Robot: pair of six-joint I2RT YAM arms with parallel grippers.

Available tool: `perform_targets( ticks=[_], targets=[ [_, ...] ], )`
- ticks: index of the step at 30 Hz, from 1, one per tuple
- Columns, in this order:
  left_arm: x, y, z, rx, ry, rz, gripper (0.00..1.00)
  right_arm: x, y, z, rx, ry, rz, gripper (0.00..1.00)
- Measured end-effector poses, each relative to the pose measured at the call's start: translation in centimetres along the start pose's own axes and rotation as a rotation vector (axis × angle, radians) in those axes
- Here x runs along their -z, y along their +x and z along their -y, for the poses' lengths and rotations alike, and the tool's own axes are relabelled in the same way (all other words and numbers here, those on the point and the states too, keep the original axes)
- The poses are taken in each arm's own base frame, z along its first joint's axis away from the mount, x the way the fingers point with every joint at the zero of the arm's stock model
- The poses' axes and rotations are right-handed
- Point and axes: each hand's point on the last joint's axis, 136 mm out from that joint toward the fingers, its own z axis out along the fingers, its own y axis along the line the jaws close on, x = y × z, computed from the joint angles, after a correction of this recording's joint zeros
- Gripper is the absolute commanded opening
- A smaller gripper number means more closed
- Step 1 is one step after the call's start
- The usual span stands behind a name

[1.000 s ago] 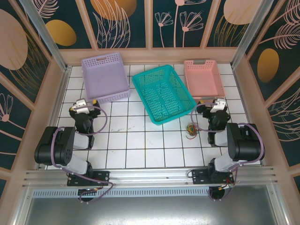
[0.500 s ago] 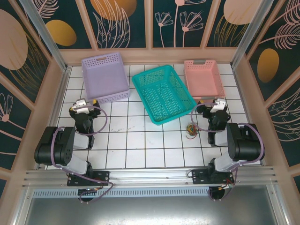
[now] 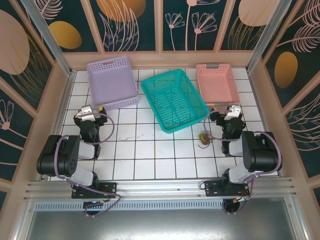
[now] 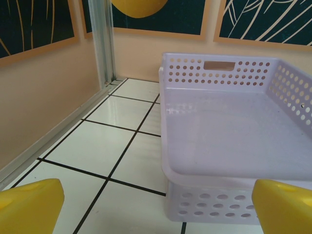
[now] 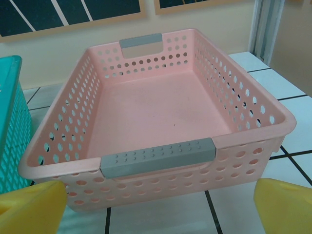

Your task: Untangle the cables

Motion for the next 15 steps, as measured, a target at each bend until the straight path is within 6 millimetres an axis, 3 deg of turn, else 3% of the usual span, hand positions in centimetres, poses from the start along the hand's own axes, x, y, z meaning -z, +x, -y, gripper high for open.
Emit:
perform_targets(
  ticks=[6, 8, 10, 12, 15],
  targets=[
    [0.3, -0.4, -0.1, 0.002, -0.004, 0.008, 0.99, 0.3, -0.3, 0.3, -0.001, 0.023, 0.000, 0.99],
    [1.2, -2.0, -0.4, 0.010, -0.030, 0.041, 0.99, 1.1, -2.3, 0.5, -0.002, 0.079, 0.041, 0.99],
    [2.3, -5.3, -0.3, 0.040, -0.039, 0.127, 0.99, 2.7, -6.1, 0.1, -0.009, 0.117, 0.134, 0.99],
    [3.7, -9.4, -0.2, 0.077, -0.043, 0.235, 0.99, 4.5, -12.0, -0.4, -0.068, 0.156, 0.246, 0.99],
    [4.0, -15.0, -0.2, 0.174, -0.077, 0.313, 0.99, 6.2, -20.9, 0.8, -0.289, 0.205, 0.328, 0.99]
  ],
)
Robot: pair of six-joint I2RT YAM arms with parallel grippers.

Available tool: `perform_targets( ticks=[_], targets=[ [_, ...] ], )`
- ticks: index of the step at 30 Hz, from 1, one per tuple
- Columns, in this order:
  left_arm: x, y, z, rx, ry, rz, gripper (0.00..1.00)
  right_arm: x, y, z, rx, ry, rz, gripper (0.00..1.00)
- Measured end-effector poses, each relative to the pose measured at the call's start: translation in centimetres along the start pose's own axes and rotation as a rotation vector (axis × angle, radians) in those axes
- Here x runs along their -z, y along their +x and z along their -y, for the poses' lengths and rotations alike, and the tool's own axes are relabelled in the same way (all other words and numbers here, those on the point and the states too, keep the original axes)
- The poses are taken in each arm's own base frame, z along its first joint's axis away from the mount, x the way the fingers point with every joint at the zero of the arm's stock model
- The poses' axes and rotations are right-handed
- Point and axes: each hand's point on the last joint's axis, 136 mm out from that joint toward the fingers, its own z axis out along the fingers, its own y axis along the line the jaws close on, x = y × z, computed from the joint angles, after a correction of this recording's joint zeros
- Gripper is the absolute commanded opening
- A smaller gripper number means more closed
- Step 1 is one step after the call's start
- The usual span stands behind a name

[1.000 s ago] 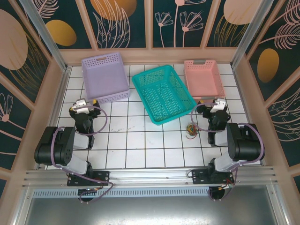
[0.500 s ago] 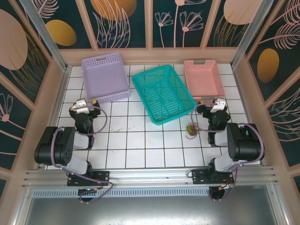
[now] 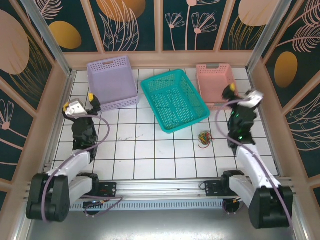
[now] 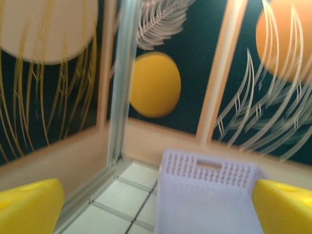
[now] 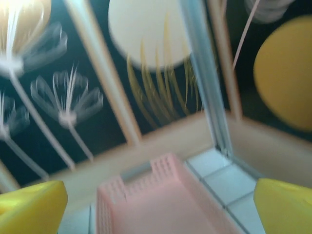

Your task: Untangle the cables

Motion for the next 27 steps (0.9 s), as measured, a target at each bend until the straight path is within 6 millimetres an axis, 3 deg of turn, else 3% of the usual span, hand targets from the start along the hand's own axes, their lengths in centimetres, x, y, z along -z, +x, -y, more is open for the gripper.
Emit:
perform_targets(
  ticks=[2, 4, 5, 7, 8, 10, 12, 14, 16, 18, 23, 27],
  targets=[
    [-2.0, -3.2, 0.6, 0.123, -0.063, -0.029, 0.99, -0.5, -4.3, -0.4, -0.109, 0.009, 0.009, 0.81],
    [-3.8, -7.1, 2.0, 0.265, -0.086, -0.041, 0.99, -0.6, -5.2, -0.9, -0.149, 0.004, -0.056, 0.69],
    [-4.4, -8.7, 3.0, 0.327, -0.060, -0.052, 0.99, -0.5, -4.3, -1.6, -0.166, 0.005, -0.131, 0.59],
    [-5.1, -9.3, 5.7, 0.416, 0.030, -0.125, 0.99, 0.1, -0.7, -4.0, -0.153, -0.022, -0.308, 0.48],
    [-5.2, -8.6, 7.3, 0.448, 0.075, -0.181, 0.98, 1.1, 2.3, -5.9, -0.133, -0.057, -0.431, 0.46],
    [-4.1, -4.9, 11.7, 0.474, 0.166, -0.360, 0.98, 4.1, 8.6, -8.7, -0.068, -0.117, -0.672, 0.39],
    [-0.4, 0.7, 17.0, 0.436, 0.269, -0.584, 0.94, 8.7, 14.4, -10.0, 0.012, -0.157, -0.901, 0.35],
    [5.3, 5.2, 21.5, 0.369, 0.392, -0.788, 0.86, 12.5, 17.8, -9.6, 0.078, -0.161, -1.057, 0.36],
    [10.7, 7.9, 24.2, 0.310, 0.512, -0.933, 0.78, 14.7, 19.7, -8.0, 0.118, -0.120, -1.154, 0.44],
    [15.4, 9.7, 25.6, 0.241, 0.622, -1.044, 0.72, 15.3, 20.7, -5.8, 0.125, -0.052, -1.205, 0.51],
    [24.1, 12.7, 28.9, 0.100, 0.890, -1.227, 0.57, 14.2, 21.9, -0.7, 0.027, 0.115, -1.268, 0.50],
    [30.2, 15.6, 30.3, -0.005, 1.068, -1.382, 0.49, 14.1, 22.8, 0.5, -0.012, 0.144, -1.322, 0.51]
  ],
)
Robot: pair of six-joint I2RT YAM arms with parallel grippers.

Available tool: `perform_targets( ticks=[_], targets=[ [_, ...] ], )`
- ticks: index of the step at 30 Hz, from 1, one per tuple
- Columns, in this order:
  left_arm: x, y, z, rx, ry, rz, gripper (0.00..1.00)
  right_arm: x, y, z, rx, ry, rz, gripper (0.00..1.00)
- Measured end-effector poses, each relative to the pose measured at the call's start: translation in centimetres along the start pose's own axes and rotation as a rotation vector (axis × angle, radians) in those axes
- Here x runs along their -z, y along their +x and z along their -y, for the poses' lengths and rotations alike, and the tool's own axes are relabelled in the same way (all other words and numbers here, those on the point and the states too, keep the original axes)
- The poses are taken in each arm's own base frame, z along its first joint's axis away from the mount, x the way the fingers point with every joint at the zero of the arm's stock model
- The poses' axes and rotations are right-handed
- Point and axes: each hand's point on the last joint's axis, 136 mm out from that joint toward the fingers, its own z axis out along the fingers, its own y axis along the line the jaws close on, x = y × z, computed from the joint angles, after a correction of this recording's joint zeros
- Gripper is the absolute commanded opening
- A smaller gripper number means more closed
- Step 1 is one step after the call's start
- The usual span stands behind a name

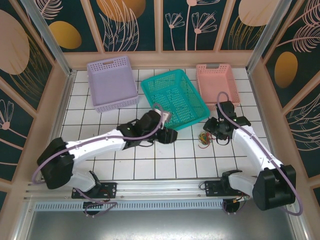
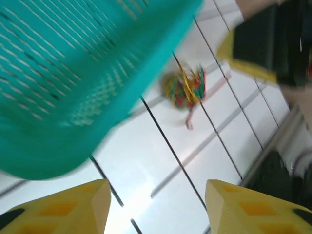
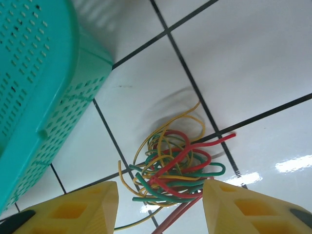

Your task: Untangle the cables

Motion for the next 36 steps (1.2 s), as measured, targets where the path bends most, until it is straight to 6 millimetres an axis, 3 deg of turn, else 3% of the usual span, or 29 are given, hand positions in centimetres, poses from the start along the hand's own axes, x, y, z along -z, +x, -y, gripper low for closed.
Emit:
perform_targets(
  ticks=[5, 10, 16, 23, 26, 30, 34, 36],
  targets=[
    [-2.3, 2.8, 1.9, -0.034, 0.073, -0.119, 0.42, -0.3, 0.7, -0.5, 0.017, -0.037, -0.038, 0.51],
    [-5.3, 3.3, 0.7, 0.013, 0.015, -0.151, 0.38, -0.8, 1.6, -0.1, 0.014, -0.035, -0.068, 0.51],
    [-8.7, 1.1, -1.8, 0.096, -0.112, -0.095, 0.31, -1.3, 2.4, 0.6, 0.028, -0.020, -0.089, 0.50],
    [-7.8, -3.2, -8.4, 0.263, -0.253, 0.028, 0.33, -2.9, 2.7, 0.8, 0.017, -0.010, -0.114, 0.50],
    [-7.7, -5.3, -9.9, 0.284, -0.276, 0.064, 0.36, -3.9, 3.0, 1.1, 0.002, -0.005, -0.126, 0.49],
    [-7.8, -6.5, -8.9, 0.270, -0.251, 0.085, 0.42, -5.0, 2.6, 0.9, 0.002, -0.013, -0.117, 0.34],
    [-7.4, -5.9, -8.4, 0.286, -0.237, 0.080, 0.51, -4.9, 2.1, 0.5, 0.016, -0.029, -0.091, 0.05],
    [-6.2, -5.5, -8.1, 0.303, -0.229, 0.086, 0.56, -4.4, 2.2, 0.2, 0.034, -0.045, -0.070, 0.00]
  ],
)
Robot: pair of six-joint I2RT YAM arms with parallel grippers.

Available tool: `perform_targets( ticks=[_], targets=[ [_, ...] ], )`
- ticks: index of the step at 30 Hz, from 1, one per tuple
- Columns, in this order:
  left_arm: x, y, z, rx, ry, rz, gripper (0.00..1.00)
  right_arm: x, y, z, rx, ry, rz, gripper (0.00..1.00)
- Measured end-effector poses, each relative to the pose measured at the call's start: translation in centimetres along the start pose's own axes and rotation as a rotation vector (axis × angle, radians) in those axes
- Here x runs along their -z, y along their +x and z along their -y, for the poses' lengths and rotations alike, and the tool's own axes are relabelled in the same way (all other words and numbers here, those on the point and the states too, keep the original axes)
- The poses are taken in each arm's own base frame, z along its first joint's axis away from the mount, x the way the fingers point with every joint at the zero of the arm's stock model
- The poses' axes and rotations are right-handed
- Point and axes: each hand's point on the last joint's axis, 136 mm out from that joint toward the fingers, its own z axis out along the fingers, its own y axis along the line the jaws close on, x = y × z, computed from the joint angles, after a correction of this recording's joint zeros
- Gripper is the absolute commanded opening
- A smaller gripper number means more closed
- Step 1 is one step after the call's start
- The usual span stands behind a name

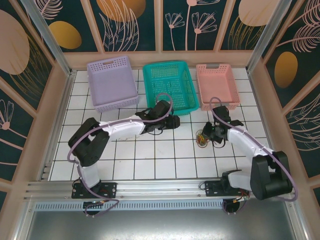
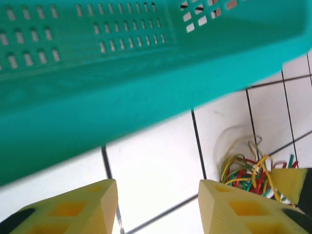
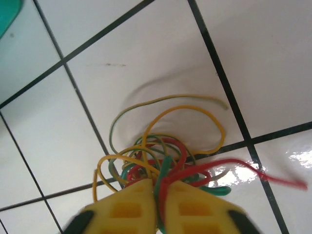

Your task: Untangle the cables

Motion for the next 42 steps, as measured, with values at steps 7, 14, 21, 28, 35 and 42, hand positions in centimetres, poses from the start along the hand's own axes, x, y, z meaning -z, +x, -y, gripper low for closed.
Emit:
perform_targets(
  ticks=[7, 14, 21, 28, 35, 42],
  targets=[
    [8.4, -0.6, 2.9, 0.087, 0.154, 0.063, 0.65, 3.1, 2.2, -4.7, 0.105, -0.211, 0.017, 0.00],
    [9.2, 3.4, 2.2, 0.215, 0.242, -0.066, 0.67, 3.3, 4.6, -11.0, 0.173, -0.450, -0.083, 0.00],
    [8.0, 6.6, -1.6, 0.339, 0.150, -0.139, 0.68, 2.8, 4.9, -14.9, 0.159, -0.611, -0.180, 0.00],
    [8.7, 6.8, -4.6, 0.514, 0.156, -0.082, 0.73, 3.5, 5.5, -16.5, 0.175, -0.706, -0.240, 0.00],
    [9.5, 4.4, -3.4, 0.632, 0.286, -0.018, 0.74, 4.3, 5.6, -17.4, 0.176, -0.762, -0.262, 0.00],
    [8.1, 4.0, -1.6, 0.627, 0.328, -0.083, 0.70, 3.9, 5.8, -18.0, 0.156, -0.779, -0.299, 0.00]
  ],
)
